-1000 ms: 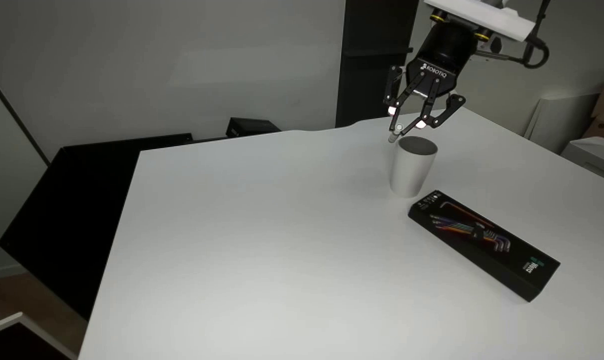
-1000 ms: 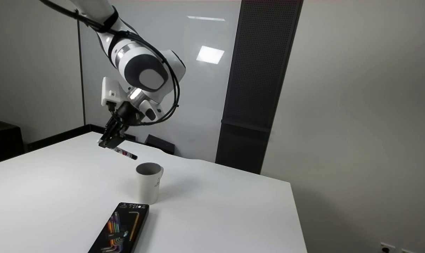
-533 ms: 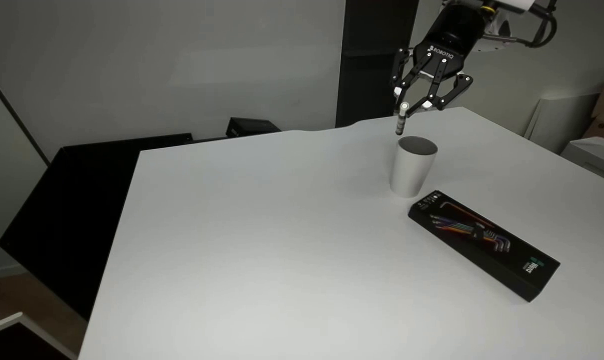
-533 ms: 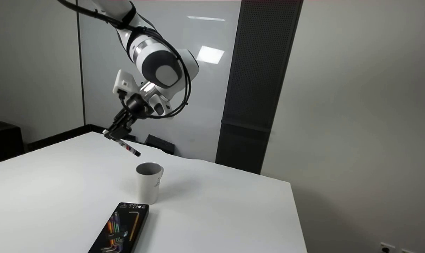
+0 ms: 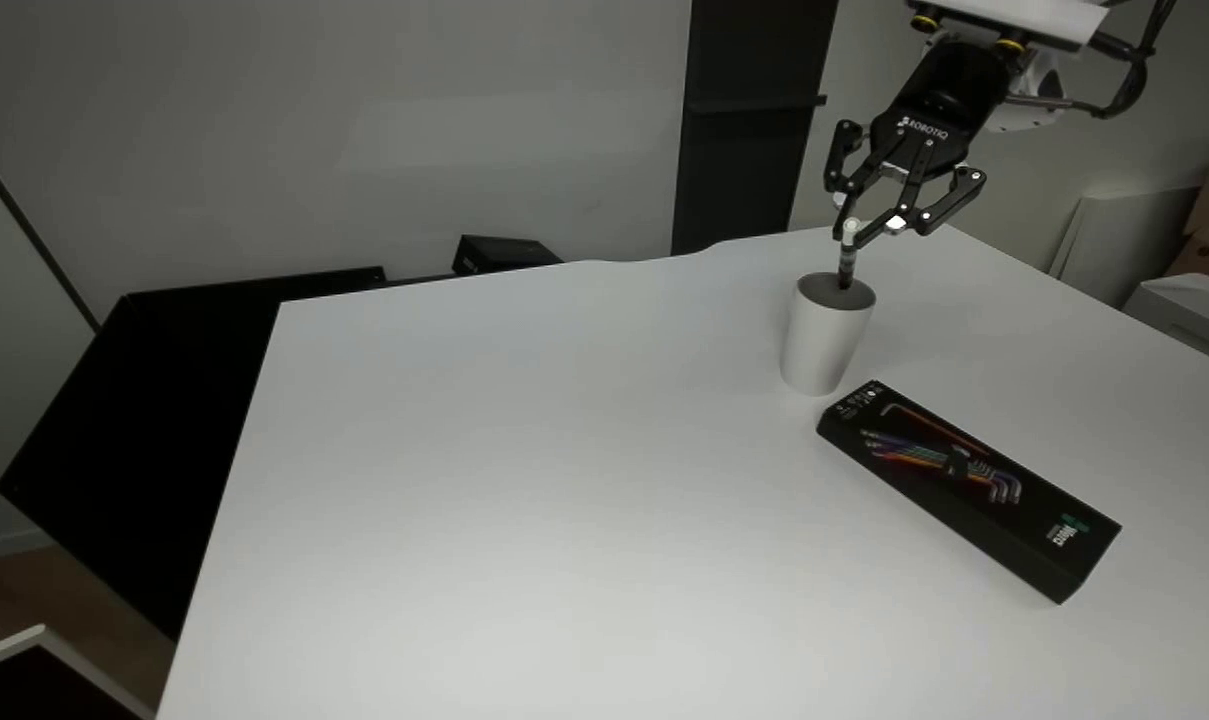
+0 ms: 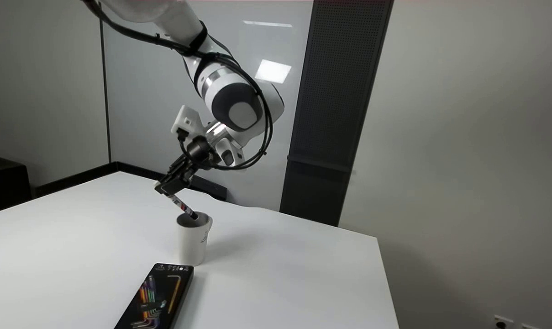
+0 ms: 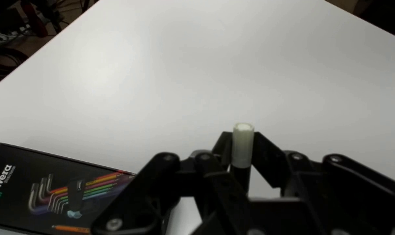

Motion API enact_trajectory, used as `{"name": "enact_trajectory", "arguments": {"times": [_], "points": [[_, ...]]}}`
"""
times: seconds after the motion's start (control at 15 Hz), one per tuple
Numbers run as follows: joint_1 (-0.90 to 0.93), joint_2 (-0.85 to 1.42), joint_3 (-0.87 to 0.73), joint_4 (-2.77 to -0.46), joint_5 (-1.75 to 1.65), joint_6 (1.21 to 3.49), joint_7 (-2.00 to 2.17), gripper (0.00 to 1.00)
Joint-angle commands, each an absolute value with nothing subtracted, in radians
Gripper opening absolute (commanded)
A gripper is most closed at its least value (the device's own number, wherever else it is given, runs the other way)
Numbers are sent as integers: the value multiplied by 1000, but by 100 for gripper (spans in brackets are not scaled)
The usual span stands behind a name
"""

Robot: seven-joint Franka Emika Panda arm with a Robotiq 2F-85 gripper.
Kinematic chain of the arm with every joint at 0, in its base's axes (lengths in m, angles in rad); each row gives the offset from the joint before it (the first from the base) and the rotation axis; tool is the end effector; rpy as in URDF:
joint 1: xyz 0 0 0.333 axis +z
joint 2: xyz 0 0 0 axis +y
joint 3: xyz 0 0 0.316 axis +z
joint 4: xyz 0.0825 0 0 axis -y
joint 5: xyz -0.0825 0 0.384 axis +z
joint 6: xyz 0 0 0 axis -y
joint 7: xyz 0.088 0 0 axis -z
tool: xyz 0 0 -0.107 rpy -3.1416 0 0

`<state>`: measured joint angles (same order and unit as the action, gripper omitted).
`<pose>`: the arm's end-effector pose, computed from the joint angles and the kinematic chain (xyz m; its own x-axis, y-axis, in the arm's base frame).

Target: Put the marker in the mug

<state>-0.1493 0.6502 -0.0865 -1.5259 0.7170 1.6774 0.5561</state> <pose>0.6569 -0.0839 0.2655 0.4175 -0.5983 -0.6839 -0.8873 -0.4309 -0.1647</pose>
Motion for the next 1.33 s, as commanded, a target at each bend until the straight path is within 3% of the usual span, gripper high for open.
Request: {"name": "enact_trajectory", "arguments": {"times": [0.0,0.47,0.53,0.67,1.07,1.27], "points": [[-170,694,-98,-1485,751,1636,604,8],[-189,755,-113,-1487,766,1629,592,8],[-184,758,-114,-1484,761,1631,587,57],[-178,759,-113,-1481,758,1634,587,62],[-118,704,-119,-1481,660,1659,506,97],[-77,645,-116,-1516,553,1699,449,100]]}}
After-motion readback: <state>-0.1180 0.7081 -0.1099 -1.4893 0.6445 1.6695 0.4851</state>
